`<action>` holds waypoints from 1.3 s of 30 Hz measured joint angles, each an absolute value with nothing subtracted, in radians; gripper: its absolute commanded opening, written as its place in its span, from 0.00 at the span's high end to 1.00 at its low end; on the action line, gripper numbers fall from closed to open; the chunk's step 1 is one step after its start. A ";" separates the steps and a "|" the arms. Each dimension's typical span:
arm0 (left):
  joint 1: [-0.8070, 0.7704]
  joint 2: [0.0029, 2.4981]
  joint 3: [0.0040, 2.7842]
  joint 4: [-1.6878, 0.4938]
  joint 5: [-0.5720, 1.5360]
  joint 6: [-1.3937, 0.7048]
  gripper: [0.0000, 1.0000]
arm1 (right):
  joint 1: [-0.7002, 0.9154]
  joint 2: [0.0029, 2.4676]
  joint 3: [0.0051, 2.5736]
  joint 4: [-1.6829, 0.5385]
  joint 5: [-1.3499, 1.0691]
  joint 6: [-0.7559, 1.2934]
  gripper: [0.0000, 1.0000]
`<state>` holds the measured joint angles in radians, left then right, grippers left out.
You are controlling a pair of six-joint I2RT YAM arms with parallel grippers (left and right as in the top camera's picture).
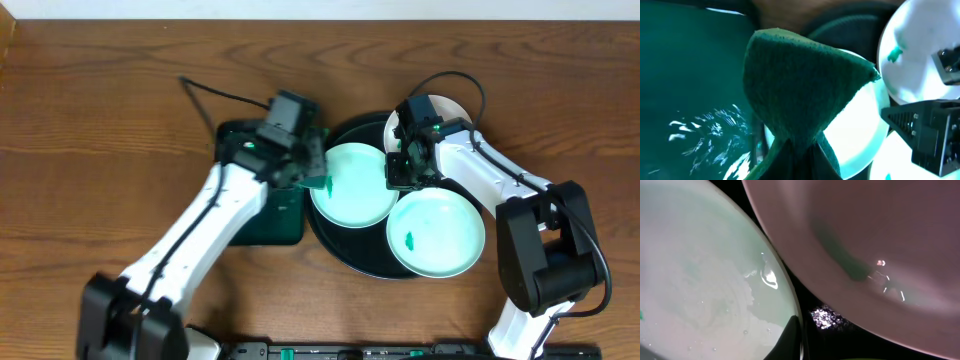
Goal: Clean dirty plates on tray and stack at the side
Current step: 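Carry the sponge to the left pale green plate, then scrub the left pale green plate with the sponge in circles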
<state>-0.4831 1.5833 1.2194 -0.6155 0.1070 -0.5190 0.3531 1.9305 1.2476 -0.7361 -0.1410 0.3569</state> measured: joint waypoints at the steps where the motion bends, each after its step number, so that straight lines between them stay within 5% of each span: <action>1: -0.497 1.604 1.219 -0.600 0.109 -0.526 0.92 | 0.353 1.930 1.248 -0.736 -0.140 0.357 0.99; 39: -0.585 1.958 1.256 -0.489 0.102 -0.579 0.93 | 0.353 1.929 1.248 -0.736 -0.138 0.356 0.99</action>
<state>-0.5846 1.9583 1.2560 -0.4892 0.1020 -0.5793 0.3534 1.9293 1.2476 -0.7364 -0.1375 0.3565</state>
